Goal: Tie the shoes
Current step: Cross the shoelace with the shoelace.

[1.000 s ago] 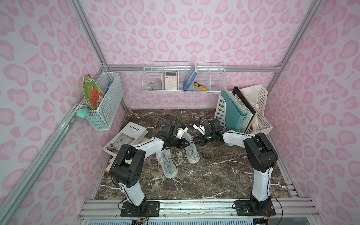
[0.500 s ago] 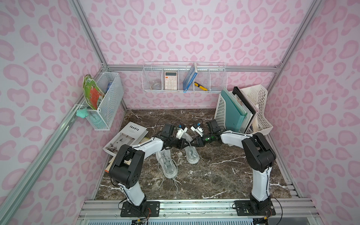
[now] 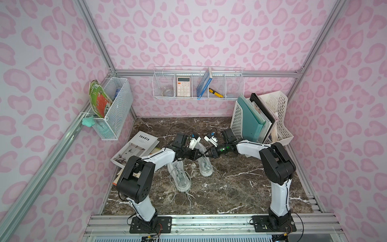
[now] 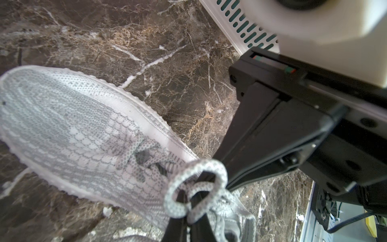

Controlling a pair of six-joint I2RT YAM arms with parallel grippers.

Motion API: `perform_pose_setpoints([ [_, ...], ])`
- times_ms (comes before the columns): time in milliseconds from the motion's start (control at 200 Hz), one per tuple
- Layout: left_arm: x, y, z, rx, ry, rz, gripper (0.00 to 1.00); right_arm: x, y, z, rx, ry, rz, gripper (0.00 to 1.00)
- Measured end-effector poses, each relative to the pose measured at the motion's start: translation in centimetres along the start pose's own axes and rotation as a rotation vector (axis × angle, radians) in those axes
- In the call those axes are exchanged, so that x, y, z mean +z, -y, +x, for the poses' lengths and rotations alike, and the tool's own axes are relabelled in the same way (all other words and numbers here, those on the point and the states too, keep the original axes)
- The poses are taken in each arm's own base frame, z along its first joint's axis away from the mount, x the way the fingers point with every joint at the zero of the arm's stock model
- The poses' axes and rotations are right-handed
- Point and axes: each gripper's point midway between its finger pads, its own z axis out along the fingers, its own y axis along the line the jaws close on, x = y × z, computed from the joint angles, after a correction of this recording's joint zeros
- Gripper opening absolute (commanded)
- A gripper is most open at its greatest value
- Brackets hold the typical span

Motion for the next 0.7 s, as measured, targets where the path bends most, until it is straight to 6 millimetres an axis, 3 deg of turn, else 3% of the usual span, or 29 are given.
perform_pose_setpoints([
  [285,-0.1,0.1,-0.1,0.003,0.003,0.004,0.00,-0.2,-0.1,-0.2,-0.006,0.002,0.008,0.00],
  [565,0.0,0.8,0.0,0.009,-0.001,0.038,0.14,-0.6,0.8,-0.4,-0.030,0.001,0.070,0.00],
  [700,-0.1,1.2,0.0,0.012,-0.004,0.063,0.15,-0.6,1.3,-0.7,-0.043,0.005,0.091,0.00],
])
